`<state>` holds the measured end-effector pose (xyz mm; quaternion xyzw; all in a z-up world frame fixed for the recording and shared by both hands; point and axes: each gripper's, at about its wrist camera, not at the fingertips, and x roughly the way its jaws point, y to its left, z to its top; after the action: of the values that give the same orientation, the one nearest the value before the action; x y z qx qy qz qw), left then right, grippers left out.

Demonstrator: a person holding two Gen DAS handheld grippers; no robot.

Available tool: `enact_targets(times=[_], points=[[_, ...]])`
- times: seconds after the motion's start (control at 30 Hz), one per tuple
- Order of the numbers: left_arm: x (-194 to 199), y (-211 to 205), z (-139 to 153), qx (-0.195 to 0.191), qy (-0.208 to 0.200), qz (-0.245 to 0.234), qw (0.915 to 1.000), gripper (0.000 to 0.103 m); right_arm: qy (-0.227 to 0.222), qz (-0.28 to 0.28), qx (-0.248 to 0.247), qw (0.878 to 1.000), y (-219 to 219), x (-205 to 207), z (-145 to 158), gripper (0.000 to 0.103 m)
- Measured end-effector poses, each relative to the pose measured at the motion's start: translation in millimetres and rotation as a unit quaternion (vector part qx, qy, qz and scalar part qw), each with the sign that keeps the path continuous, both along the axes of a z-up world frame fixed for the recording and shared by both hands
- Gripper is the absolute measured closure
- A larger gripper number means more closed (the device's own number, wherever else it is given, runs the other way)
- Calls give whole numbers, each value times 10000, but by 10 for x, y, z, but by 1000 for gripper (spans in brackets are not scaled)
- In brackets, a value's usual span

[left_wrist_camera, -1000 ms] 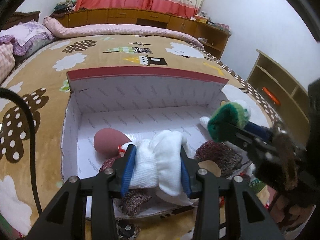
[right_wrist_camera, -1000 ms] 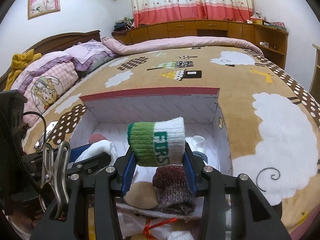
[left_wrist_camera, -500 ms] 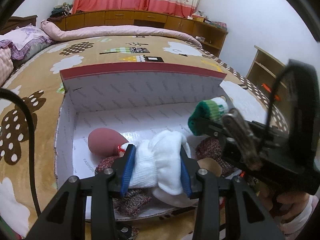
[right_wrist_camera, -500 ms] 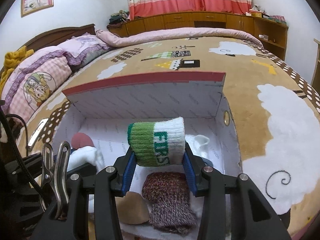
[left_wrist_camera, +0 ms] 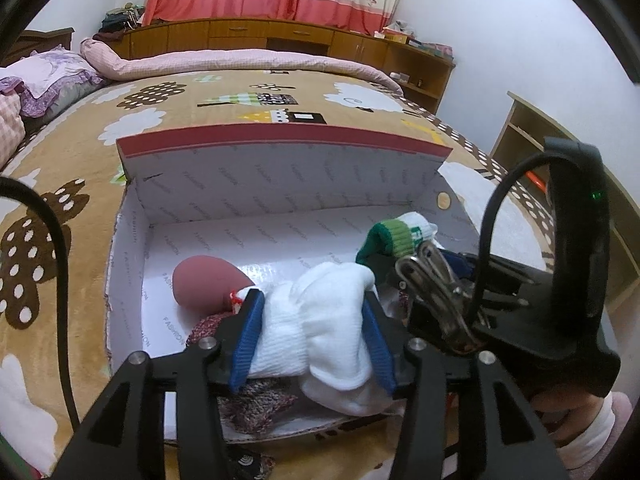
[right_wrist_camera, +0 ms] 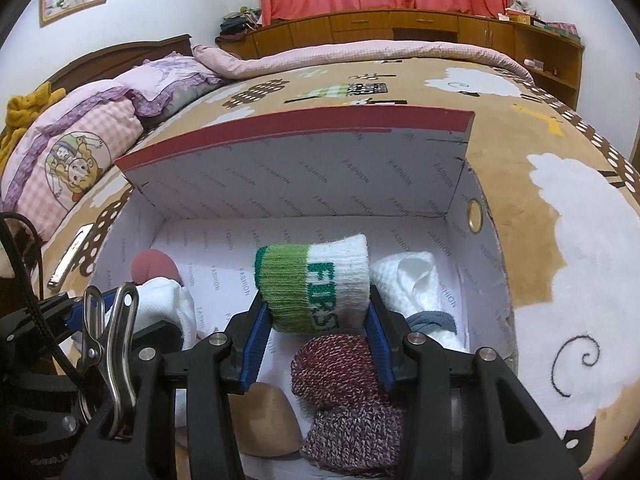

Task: Organize soft objects
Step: 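Lower the FIRST sock and white sock into the box and open both tools, then withdraw both open tools from the box back toward the remaining items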

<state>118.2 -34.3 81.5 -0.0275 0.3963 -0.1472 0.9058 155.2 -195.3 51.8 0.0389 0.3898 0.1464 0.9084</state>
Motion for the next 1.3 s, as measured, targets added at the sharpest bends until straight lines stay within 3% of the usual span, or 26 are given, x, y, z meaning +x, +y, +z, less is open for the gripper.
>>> enact_targets(times=[0.53,1.3], points=[[-64,40,84,-94,24,61,9999,34,-226,-146,157,9995,-124,-151,167,50],[-270,145,216,-88,11,228,9997,34,-457,-257,346,9980,-249,-507,379,50]])
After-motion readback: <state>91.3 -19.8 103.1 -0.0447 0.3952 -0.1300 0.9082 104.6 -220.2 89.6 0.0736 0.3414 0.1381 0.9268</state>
